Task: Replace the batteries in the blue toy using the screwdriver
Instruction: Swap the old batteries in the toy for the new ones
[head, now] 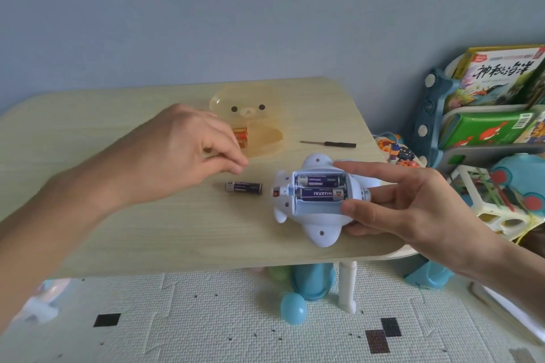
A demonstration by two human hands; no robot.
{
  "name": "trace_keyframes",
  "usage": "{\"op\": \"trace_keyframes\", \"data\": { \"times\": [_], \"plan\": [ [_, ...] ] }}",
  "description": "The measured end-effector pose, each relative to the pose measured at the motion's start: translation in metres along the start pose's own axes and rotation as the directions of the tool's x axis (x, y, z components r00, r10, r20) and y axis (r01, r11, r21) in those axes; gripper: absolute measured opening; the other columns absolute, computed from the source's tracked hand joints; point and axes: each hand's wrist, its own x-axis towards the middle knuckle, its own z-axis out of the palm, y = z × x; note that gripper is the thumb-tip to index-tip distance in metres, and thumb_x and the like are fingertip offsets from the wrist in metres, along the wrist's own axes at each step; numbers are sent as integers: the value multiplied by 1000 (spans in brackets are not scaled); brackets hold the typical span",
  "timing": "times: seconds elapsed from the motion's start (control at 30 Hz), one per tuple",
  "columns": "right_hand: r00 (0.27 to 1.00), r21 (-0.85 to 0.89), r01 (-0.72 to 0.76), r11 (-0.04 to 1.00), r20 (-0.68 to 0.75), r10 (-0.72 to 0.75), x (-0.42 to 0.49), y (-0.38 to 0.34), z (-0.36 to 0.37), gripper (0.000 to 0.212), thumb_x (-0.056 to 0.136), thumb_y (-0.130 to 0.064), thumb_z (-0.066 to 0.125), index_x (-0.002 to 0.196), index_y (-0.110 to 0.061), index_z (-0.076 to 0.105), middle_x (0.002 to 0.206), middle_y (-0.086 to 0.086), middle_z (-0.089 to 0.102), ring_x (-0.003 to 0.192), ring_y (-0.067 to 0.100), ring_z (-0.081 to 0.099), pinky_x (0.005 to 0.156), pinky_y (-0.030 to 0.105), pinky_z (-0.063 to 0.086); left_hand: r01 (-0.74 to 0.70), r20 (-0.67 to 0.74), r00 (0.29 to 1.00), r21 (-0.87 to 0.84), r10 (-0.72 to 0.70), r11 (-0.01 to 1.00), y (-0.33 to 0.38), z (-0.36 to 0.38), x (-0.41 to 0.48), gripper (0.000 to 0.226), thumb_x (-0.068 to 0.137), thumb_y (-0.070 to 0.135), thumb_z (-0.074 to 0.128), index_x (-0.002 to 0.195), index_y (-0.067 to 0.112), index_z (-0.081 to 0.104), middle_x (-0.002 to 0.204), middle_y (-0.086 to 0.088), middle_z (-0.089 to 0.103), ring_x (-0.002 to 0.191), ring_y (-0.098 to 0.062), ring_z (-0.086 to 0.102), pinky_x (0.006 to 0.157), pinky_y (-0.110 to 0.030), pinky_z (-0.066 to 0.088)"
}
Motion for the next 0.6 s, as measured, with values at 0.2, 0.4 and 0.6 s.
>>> {"op": "trace_keyframes", "data": {
  "times": [0.2, 0.4, 0.6],
  "plan": [
    [1000, 2, -4, 1000, 3, 4, 1, 1, 0, 58, 70, -16, 80, 127, -24, 72, 100, 16, 83, 95, 33, 81, 81, 38, 66, 173, 147, 971, 106, -187, 979, -12, 19, -16, 28, 80, 40, 89, 106, 30, 85, 97, 22, 79, 77, 8, 66, 76, -9, 47],
    [1000, 14, -12, 1000, 16, 12, 0, 0, 0, 58, 73, -13, 79, 130, -21, 70, 102, 16, 83, 97, 33, 80, 82, 39, 66, 233, 130, 963, 41, -236, 972, -19, 25, -14, 12, 82, 31, 90, 93, 32, 86, 83, 21, 76, 76, 3, 68, 65, -5, 41],
    [999, 26, -12, 1000, 46, 11, -1, -3, -1, 56, 77, -9, 77, 131, -20, 69, 104, 14, 83, 98, 27, 80, 80, 34, 66, 234, -63, 963, -274, -260, 933, 0, 1, -16, 18, 76, 40, 87, 93, 35, 86, 78, 3, 80, 63, -17, 64, 69, -36, 58]
  ]
}}
